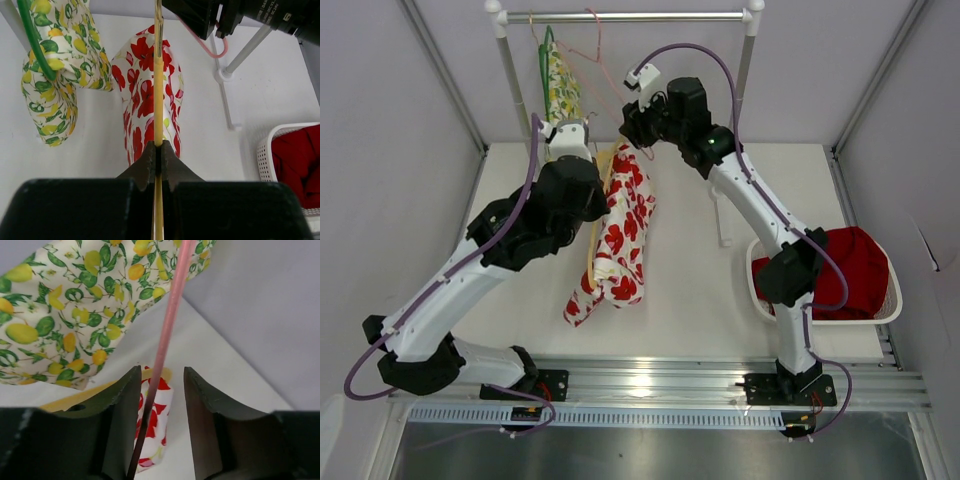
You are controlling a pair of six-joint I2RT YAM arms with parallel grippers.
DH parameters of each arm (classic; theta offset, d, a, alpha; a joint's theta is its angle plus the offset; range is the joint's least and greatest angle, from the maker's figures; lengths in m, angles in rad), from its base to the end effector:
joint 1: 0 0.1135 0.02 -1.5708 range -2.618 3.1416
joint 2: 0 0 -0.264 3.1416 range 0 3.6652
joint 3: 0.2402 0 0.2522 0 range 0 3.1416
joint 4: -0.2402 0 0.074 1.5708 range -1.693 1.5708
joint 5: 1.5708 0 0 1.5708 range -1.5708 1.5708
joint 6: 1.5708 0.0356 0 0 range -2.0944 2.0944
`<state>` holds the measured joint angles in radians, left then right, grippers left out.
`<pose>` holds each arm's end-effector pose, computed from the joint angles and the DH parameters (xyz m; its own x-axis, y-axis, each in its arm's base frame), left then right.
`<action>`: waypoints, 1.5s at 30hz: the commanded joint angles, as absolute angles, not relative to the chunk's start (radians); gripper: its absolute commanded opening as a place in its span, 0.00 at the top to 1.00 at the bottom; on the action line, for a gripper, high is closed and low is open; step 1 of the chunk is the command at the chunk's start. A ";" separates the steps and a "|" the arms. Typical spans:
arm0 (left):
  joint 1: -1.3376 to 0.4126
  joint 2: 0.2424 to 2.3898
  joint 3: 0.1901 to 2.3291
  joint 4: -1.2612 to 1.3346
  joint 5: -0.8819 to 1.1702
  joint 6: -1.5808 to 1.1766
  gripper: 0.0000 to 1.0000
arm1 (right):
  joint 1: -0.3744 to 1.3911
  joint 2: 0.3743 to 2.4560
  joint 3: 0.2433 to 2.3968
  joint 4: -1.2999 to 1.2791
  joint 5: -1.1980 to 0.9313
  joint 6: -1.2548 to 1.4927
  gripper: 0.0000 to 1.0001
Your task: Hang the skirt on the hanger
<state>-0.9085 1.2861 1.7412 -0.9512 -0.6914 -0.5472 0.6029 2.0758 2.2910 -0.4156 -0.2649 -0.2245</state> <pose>0.1585 -0.1664 0.4802 -0.3866 -0.1560 -0.9089 0.0720 0.9775 -0.1984 0.3904 0.2801 0.4339 0.0090 -0.2546 -0.9670 -0.7761 0.6081 -0.1674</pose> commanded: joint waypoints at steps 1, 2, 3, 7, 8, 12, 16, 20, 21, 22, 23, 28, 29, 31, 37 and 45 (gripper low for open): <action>-0.885 1.273 1.819 -0.902 -0.704 -0.519 1.00 | 0.601 2.053 2.306 -0.292 -0.204 -0.203 0.64; -0.881 1.272 1.818 -0.900 -0.701 -0.515 1.00 | 0.600 2.043 2.283 -0.276 -0.201 -0.198 0.68; -0.876 1.273 1.816 -0.897 -0.696 -0.514 1.00 | 0.600 2.033 2.263 -0.261 -0.195 -0.195 0.73; -0.845 1.275 1.821 -0.881 -0.684 -0.503 1.00 | 0.592 1.987 2.183 -0.223 -0.173 -0.193 0.87; -0.839 1.281 1.821 -0.871 -0.678 -0.500 1.00 | 0.589 1.980 2.172 -0.219 -0.166 -0.192 0.89; -0.808 1.308 1.844 -0.821 -0.657 -0.462 1.00 | 0.577 1.954 2.132 -0.224 -0.147 -0.187 0.91; -0.766 1.339 1.867 -0.766 -0.624 -0.428 1.00 | 0.557 1.911 2.069 -0.204 -0.132 -0.184 0.92; -0.715 1.387 1.936 -0.742 -0.601 -0.390 1.00 | 0.535 1.855 2.017 -0.193 -0.127 -0.183 0.92; -0.707 1.399 1.945 -0.739 -0.598 -0.384 1.00 | 0.532 1.847 2.000 -0.190 -0.124 -0.186 0.92; -0.693 1.413 1.947 -0.726 -0.588 -0.374 1.00 | 0.528 1.839 1.996 -0.190 -0.123 -0.186 0.92; -0.690 1.416 1.950 -0.686 -0.583 -0.345 1.00 | 0.526 1.829 1.994 -0.192 -0.123 -0.186 0.93; -0.637 1.427 1.948 -0.563 -0.535 -0.285 1.00 | 0.512 1.813 1.999 -0.218 -0.130 -0.176 0.94; -0.627 1.434 1.950 -0.528 -0.511 -0.264 1.00 | 0.512 1.810 1.999 -0.219 -0.133 -0.173 0.94; -0.604 1.453 1.991 -0.521 -0.512 -0.256 1.00 | 0.509 1.802 1.997 -0.227 -0.140 -0.169 0.94; -0.557 1.578 2.164 -0.537 -0.486 -0.232 1.00 | 0.499 1.798 2.003 -0.239 -0.156 -0.158 0.94; -0.500 1.674 2.234 -0.493 -0.476 -0.247 1.00 | 0.489 1.790 2.002 -0.250 -0.176 -0.147 0.94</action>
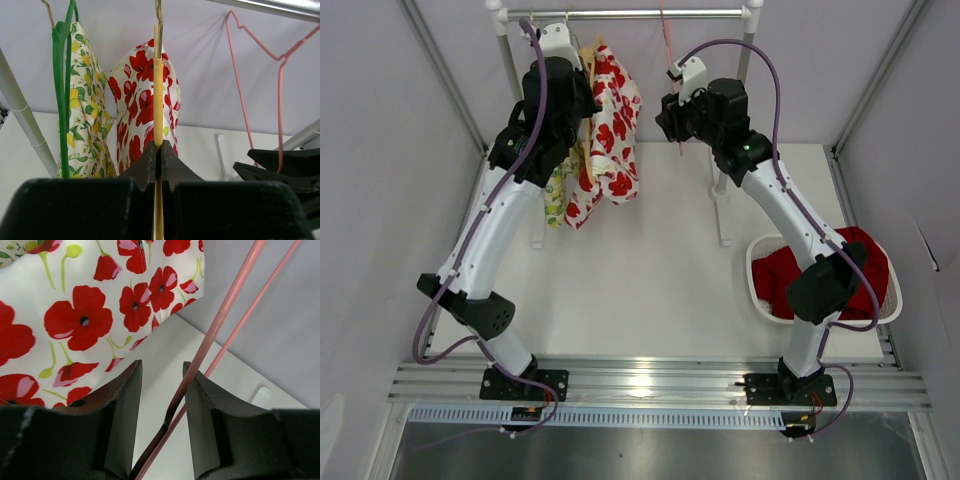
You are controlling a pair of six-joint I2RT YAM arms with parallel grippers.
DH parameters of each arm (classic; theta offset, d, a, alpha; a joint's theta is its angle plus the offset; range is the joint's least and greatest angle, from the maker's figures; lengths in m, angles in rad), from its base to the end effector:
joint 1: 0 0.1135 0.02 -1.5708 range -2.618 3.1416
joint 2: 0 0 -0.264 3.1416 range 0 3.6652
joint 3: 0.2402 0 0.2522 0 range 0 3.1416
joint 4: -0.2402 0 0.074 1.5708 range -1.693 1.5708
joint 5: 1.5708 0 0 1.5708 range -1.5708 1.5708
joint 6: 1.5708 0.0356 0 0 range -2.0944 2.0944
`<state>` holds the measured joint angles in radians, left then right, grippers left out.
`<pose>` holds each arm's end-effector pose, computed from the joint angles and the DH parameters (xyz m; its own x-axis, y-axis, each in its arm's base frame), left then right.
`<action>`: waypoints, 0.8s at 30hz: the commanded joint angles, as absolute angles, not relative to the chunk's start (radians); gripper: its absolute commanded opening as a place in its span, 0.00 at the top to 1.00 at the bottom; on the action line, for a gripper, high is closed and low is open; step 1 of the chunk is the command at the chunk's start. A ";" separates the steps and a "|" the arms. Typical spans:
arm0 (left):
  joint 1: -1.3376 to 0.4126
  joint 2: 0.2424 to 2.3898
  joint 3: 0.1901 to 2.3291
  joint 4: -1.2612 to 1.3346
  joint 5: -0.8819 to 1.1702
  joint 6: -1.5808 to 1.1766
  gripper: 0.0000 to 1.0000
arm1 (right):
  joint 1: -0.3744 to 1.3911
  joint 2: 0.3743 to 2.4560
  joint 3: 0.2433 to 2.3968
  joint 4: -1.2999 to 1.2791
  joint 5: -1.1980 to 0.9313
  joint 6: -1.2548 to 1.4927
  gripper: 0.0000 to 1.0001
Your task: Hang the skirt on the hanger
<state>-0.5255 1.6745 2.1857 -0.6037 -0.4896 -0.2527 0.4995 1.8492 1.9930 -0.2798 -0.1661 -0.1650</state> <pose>0.2996 -0.1544 0.5385 -0.0868 -0.2047 -0.9750 0.0165 0.9782 -0.2069 0.3786 0.2133 0.4470 -0.0162 -0.1934 -0.9810 -0.6274 0.7659 -0.1406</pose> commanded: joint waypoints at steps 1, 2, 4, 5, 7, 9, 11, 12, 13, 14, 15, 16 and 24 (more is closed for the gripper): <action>-0.496 1.683 2.230 -0.473 -0.466 -0.256 1.00 | 0.489 1.789 2.003 -0.249 -0.178 -0.147 0.94; -0.489 1.687 2.233 -0.466 -0.465 -0.261 1.00 | 0.489 1.789 2.005 -0.249 -0.176 -0.147 0.94; -0.473 1.703 2.237 -0.450 -0.457 -0.271 1.00 | 0.489 1.792 2.013 -0.253 -0.178 -0.144 0.94; -0.468 1.709 2.238 -0.446 -0.456 -0.276 1.00 | 0.489 1.792 2.016 -0.256 -0.178 -0.144 0.94; -0.454 1.715 2.237 -0.422 -0.448 -0.272 1.00 | 0.489 1.793 2.019 -0.262 -0.181 -0.141 0.94; -0.445 1.729 2.240 -0.405 -0.424 -0.270 1.00 | 0.489 1.793 2.019 -0.264 -0.183 -0.138 0.94; -0.437 1.742 2.255 -0.410 -0.416 -0.275 1.00 | 0.489 1.793 2.022 -0.264 -0.186 -0.137 0.94; -0.430 1.749 2.263 -0.416 -0.413 -0.278 1.00 | 0.491 1.796 2.022 -0.268 -0.189 -0.137 0.94; -0.426 1.753 2.267 -0.420 -0.410 -0.284 1.00 | 0.491 1.798 2.025 -0.268 -0.190 -0.137 0.94; -0.425 1.756 2.269 -0.425 -0.410 -0.287 1.00 | 0.491 1.798 2.026 -0.270 -0.192 -0.135 0.94; -0.423 1.762 2.269 -0.423 -0.408 -0.288 1.00 | 0.492 1.796 2.026 -0.271 -0.193 -0.133 0.94; -0.423 1.766 2.269 -0.428 -0.408 -0.290 1.00 | 0.492 1.796 2.026 -0.272 -0.195 -0.133 0.94; -0.403 1.798 2.280 -0.474 -0.388 -0.308 1.00 | 0.495 1.798 2.028 -0.282 -0.196 -0.137 0.94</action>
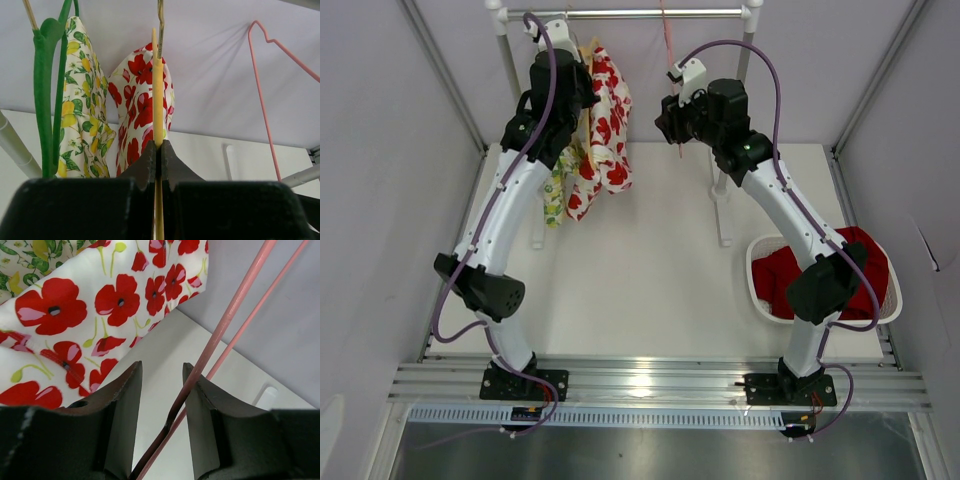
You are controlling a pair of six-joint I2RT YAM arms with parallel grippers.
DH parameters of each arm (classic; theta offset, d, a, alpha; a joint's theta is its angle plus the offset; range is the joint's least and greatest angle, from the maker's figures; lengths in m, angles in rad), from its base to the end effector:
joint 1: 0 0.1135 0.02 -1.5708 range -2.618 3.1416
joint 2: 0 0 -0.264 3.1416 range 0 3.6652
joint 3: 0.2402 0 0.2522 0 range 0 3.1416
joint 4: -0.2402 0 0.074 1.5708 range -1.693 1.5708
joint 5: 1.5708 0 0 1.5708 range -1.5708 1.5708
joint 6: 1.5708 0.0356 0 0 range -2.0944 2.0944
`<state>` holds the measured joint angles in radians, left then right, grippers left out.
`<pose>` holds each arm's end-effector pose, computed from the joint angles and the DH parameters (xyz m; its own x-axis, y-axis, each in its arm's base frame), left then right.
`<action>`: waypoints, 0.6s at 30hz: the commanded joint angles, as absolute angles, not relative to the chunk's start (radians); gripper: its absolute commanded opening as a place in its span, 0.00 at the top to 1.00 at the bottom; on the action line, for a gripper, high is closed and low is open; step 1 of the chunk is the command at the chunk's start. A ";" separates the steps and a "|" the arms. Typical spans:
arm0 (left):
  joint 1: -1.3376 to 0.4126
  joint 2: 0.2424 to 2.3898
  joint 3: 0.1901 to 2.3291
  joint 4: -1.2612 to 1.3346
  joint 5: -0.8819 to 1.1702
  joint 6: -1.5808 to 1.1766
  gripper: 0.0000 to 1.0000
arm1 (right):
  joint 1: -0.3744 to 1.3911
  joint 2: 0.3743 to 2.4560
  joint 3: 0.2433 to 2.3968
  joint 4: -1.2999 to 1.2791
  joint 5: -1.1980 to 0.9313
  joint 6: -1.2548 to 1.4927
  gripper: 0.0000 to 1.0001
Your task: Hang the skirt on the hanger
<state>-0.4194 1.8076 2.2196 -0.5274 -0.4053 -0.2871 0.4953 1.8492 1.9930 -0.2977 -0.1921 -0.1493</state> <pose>0.3604 -0.1453 0.5109 -0.1055 -0.2379 -0.9655 -0.0139 0.9712 -0.2377 0.3787 0.2123 0.4451 -0.0393 -0.1872 -0.9815 -0.6456 0.7545 -0.1180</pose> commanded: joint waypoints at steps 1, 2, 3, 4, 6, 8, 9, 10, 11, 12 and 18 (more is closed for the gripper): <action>-0.405 1.796 2.273 -0.476 -0.388 -0.307 1.00 | 0.497 1.796 2.028 -0.282 -0.196 -0.137 0.94; -0.400 1.790 2.254 -0.476 -0.388 -0.308 1.00 | 0.495 1.796 2.028 -0.285 -0.196 -0.137 0.94; -0.400 1.786 2.247 -0.474 -0.388 -0.308 1.00 | 0.495 1.796 2.028 -0.287 -0.196 -0.137 0.93; -0.399 1.773 2.243 -0.471 -0.388 -0.310 1.00 | 0.495 1.796 2.029 -0.287 -0.198 -0.137 0.92; -0.396 1.763 2.230 -0.475 -0.391 -0.305 1.00 | 0.495 1.796 2.037 -0.295 -0.202 -0.133 0.89; -0.396 1.747 2.229 -0.482 -0.390 -0.299 0.95 | 0.497 1.798 2.040 -0.308 -0.207 -0.133 0.84; -0.397 1.740 2.223 -0.488 -0.390 -0.299 0.90 | 0.495 1.799 2.043 -0.313 -0.213 -0.133 0.73; -0.396 1.730 2.209 -0.485 -0.387 -0.296 0.78 | 0.497 1.798 2.046 -0.316 -0.213 -0.133 0.67; -0.396 1.705 2.200 -0.480 -0.382 -0.293 0.72 | 0.495 1.796 2.046 -0.319 -0.216 -0.133 0.58; -0.396 1.691 2.171 -0.471 -0.380 -0.288 0.66 | 0.494 1.798 2.048 -0.325 -0.219 -0.133 0.46; -0.396 1.589 2.076 -0.439 -0.331 -0.259 0.44 | 0.494 1.789 2.062 -0.356 -0.232 -0.137 0.21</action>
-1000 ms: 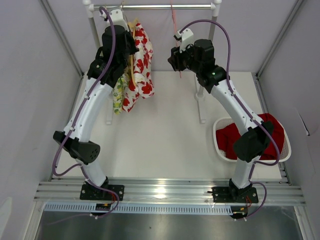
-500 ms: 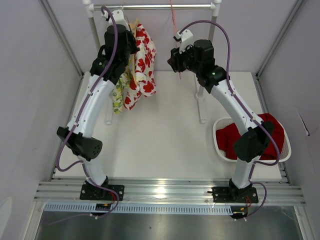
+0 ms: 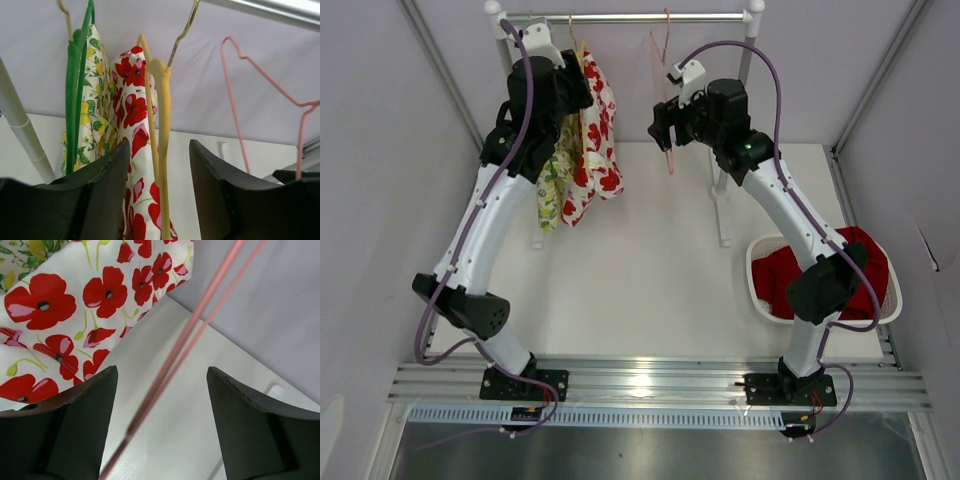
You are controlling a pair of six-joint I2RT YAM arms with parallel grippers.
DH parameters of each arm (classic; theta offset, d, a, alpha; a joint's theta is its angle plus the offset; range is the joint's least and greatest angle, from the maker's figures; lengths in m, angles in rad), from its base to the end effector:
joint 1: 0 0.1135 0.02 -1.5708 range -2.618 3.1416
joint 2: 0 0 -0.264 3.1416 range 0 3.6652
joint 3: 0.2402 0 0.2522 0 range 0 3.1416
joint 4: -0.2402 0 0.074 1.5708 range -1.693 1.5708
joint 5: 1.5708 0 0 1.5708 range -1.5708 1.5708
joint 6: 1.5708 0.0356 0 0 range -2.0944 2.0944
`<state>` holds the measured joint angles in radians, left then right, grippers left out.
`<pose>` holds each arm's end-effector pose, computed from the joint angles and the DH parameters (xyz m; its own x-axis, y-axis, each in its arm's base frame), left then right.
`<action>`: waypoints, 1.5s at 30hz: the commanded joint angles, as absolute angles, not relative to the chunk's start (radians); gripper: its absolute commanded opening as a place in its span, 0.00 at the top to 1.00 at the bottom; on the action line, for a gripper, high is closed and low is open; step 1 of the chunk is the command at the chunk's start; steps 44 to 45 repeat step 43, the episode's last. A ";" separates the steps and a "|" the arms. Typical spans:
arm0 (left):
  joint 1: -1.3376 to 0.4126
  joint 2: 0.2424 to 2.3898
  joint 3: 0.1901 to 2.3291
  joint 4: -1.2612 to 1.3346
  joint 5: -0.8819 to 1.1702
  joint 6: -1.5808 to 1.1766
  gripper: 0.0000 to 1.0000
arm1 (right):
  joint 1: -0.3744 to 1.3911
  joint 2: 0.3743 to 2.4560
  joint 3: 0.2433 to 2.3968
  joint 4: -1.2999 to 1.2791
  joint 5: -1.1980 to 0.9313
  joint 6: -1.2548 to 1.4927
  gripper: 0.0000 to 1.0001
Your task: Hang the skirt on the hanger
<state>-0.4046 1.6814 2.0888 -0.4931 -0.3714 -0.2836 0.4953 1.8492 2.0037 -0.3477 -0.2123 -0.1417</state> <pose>0.3333 -0.1287 0.5189 -0.0852 -0.2472 -0.9652 0.0110 0.9685 -0.2490 0.3766 0.2120 0.4434 -0.0759 -0.1979 -0.9773 -0.6639 0.7413 -0.0985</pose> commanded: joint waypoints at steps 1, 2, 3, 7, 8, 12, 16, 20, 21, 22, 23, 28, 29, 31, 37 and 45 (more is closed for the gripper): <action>-0.396 1.580 2.071 -0.439 -0.319 -0.255 0.41 | 0.494 1.786 2.063 -0.367 -0.236 -0.135 0.20; -0.397 1.571 2.068 -0.437 -0.307 -0.250 0.40 | 0.494 1.781 2.065 -0.371 -0.239 -0.133 0.18; -0.396 1.554 2.060 -0.439 -0.275 -0.236 0.39 | 0.494 1.776 2.063 -0.376 -0.244 -0.133 0.15; -0.396 1.517 2.056 -0.474 -0.239 -0.226 0.36 | 0.491 1.747 2.069 -0.431 -0.264 -0.129 0.11; -0.396 1.506 2.036 -0.482 -0.236 -0.221 0.36 | 0.492 1.740 2.069 -0.448 -0.270 -0.130 0.11; -0.397 1.415 1.944 -0.471 -0.222 -0.221 0.33 | 0.485 1.694 2.042 -0.518 -0.304 -0.133 0.09; -0.400 1.263 1.797 -0.440 -0.109 -0.236 0.31 | 0.468 1.593 1.939 -0.580 -0.321 -0.143 0.08; -0.419 1.111 1.628 -0.404 -0.063 -0.264 0.31 | 0.422 1.400 1.769 -0.595 -0.342 -0.130 0.01; -0.425 1.082 1.536 -0.393 -0.051 -0.270 0.31 | 0.401 1.366 1.690 -0.600 -0.347 -0.124 0.01; -0.433 1.027 1.510 -0.391 -0.035 -0.276 0.31 | 0.391 1.333 1.652 -0.600 -0.344 -0.121 0.00; -0.439 1.003 1.485 -0.390 -0.035 -0.281 0.31 | 0.387 1.271 1.620 -0.604 -0.333 -0.120 0.01; -0.489 0.884 1.238 -0.391 -0.022 -0.313 0.31 | 0.374 1.135 1.387 -0.675 -0.255 -0.149 0.01; -0.492 0.846 1.215 -0.396 -0.021 -0.317 0.31 | 0.373 1.100 1.353 -0.681 -0.246 -0.152 0.01; -0.497 0.812 1.140 -0.414 -0.018 -0.321 0.31 | 0.361 1.069 1.287 -0.680 -0.236 -0.158 0.01; -0.497 0.713 1.023 -0.465 -0.023 -0.307 0.31 | 0.310 0.989 1.152 -0.627 -0.253 -0.153 0.01; -0.497 0.696 0.982 -0.479 -0.031 -0.279 0.31 | 0.301 1.037 1.192 -0.649 -0.245 -0.150 0.00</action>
